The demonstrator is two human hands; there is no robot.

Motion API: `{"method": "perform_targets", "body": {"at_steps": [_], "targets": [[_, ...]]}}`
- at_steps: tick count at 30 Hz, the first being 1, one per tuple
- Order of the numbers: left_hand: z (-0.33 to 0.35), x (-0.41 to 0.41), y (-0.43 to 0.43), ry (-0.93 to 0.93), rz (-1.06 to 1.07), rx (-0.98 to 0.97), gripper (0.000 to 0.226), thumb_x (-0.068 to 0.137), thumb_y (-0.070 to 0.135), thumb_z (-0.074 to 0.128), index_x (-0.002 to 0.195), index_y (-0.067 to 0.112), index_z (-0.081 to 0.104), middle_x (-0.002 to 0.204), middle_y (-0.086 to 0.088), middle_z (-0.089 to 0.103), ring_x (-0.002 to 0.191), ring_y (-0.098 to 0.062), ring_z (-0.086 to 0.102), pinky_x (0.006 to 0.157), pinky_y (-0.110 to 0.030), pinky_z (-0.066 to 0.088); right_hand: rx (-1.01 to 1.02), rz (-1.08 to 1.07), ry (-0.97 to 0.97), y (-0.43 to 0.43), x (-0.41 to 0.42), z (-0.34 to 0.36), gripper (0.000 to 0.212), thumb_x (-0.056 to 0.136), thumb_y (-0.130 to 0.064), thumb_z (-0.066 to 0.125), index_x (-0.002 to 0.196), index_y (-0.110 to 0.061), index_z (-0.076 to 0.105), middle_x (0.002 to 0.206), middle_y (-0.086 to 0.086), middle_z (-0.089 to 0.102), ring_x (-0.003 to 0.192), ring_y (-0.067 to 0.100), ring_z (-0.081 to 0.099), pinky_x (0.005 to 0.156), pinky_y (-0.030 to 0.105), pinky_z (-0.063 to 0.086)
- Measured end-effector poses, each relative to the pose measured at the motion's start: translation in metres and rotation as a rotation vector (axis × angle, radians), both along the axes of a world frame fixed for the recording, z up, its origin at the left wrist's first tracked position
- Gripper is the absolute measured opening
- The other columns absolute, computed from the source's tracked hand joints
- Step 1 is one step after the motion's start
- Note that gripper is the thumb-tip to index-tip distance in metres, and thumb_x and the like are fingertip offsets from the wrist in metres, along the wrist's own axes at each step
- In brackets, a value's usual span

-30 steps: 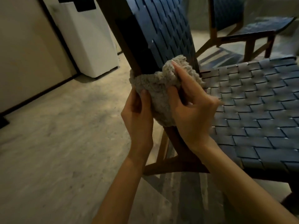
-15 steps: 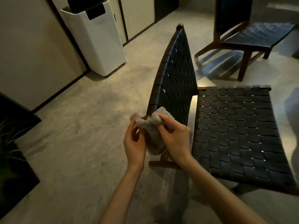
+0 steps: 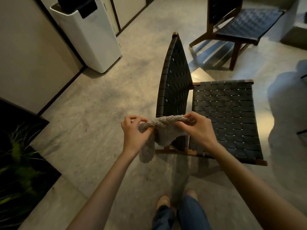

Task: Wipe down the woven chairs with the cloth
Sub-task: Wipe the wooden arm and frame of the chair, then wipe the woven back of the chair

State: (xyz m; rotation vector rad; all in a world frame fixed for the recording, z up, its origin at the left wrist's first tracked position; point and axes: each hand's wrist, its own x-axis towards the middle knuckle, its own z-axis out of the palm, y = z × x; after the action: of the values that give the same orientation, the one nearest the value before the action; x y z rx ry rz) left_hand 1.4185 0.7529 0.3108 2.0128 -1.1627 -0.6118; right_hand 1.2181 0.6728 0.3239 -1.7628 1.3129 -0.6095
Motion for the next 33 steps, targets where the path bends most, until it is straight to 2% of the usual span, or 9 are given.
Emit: {"method": "perform_targets", "body": {"at_steps": [6,11,15,19,21,24,29,31,33], "targets": [[0.000,0.003,-0.029,-0.037,-0.085,0.136,0.016,0.080,0.023,0.072,0.095,0.023,0.065,0.102,-0.001,0.037,0.107,-0.016,0.037,0.080,-0.011,0.031,0.063,0.006,0.098,-0.022,-0.013,-0.015,0.014,0.084,-0.035,0.069,0.089,-0.028,0.058,0.086,-0.011,0.058,0.082,0.006,0.058,0.064,0.015,0.045],[-0.001,-0.003,-0.073,-0.075,-0.124,0.137,0.016,0.080,0.034,0.071,0.085,0.022,0.062,0.107,0.005,0.045,0.106,-0.009,0.040,0.082,-0.017,0.034,-0.041,0.014,0.173,-0.062,-0.021,-0.032,0.019,0.083,-0.037,0.069,0.085,-0.021,0.060,0.119,-0.006,0.045,0.116,0.010,0.037,0.088,0.026,0.041],[0.005,-0.017,-0.118,0.046,-0.131,0.210,0.019,0.083,0.042,0.065,0.079,0.024,0.061,0.078,0.007,0.062,0.077,-0.008,0.059,0.062,-0.020,0.044,0.051,0.026,-0.001,-0.096,-0.025,-0.025,0.012,0.088,-0.032,0.064,0.087,-0.022,0.056,0.078,-0.011,0.059,0.074,0.005,0.060,0.058,0.013,0.050],[0.007,-0.030,-0.156,0.140,-0.048,0.294,0.018,0.084,0.042,0.065,0.081,0.024,0.062,0.082,0.002,0.065,0.078,-0.010,0.060,0.064,-0.026,0.048,0.104,0.042,-0.066,-0.124,-0.023,-0.015,0.012,0.093,-0.031,0.058,0.091,-0.021,0.052,0.077,-0.005,0.060,0.068,0.007,0.061,0.051,0.019,0.050],[0.008,-0.036,-0.168,0.315,0.001,0.313,0.012,0.087,0.035,0.064,0.084,0.024,0.060,0.090,-0.004,0.066,0.084,-0.016,0.063,0.064,-0.030,0.055,0.185,0.119,-0.121,-0.130,-0.022,-0.012,0.010,0.094,-0.032,0.054,0.095,-0.023,0.049,0.082,-0.003,0.061,0.071,0.007,0.063,0.052,0.021,0.052],[0.014,-0.046,-0.181,0.817,0.099,0.333,0.011,0.093,0.018,0.058,0.101,0.010,0.061,0.100,-0.012,0.066,0.087,-0.024,0.067,0.060,-0.027,0.058,0.335,0.254,-0.244,-0.126,-0.016,-0.015,0.015,0.093,-0.029,0.057,0.100,-0.027,0.044,0.094,-0.005,0.061,0.080,-0.002,0.065,0.057,0.015,0.051],[0.015,-0.040,-0.178,1.195,0.091,0.312,0.026,0.098,0.017,0.049,0.115,0.003,0.062,0.111,-0.013,0.068,0.091,-0.023,0.070,0.069,-0.026,0.058,0.204,0.165,-0.207,-0.117,-0.002,-0.036,0.022,0.089,-0.015,0.065,0.102,-0.017,0.047,0.087,-0.009,0.060,0.075,-0.003,0.062,0.060,0.017,0.051],[0.008,-0.029,-0.171,1.096,0.079,0.304,0.029,0.100,0.021,0.043,0.119,0.007,0.060,0.114,-0.010,0.067,0.092,-0.024,0.070,0.071,-0.028,0.058,0.145,0.096,-0.178,-0.114,0.004,-0.046,0.019,0.090,-0.009,0.062,0.095,-0.021,0.048,0.079,-0.011,0.058,0.070,-0.002,0.059,0.055,0.018,0.050],[-0.003,-0.018,-0.159,0.698,0.042,0.303,0.030,0.101,0.023,0.042,0.125,0.014,0.057,0.118,-0.003,0.064,0.089,-0.017,0.070,0.070,-0.024,0.057,0.086,0.009,-0.144,-0.107,0.008,-0.058,0.020,0.090,-0.010,0.061,0.092,-0.025,0.047,0.078,-0.012,0.057,0.070,0.001,0.060,0.053,0.019,0.051]]}}
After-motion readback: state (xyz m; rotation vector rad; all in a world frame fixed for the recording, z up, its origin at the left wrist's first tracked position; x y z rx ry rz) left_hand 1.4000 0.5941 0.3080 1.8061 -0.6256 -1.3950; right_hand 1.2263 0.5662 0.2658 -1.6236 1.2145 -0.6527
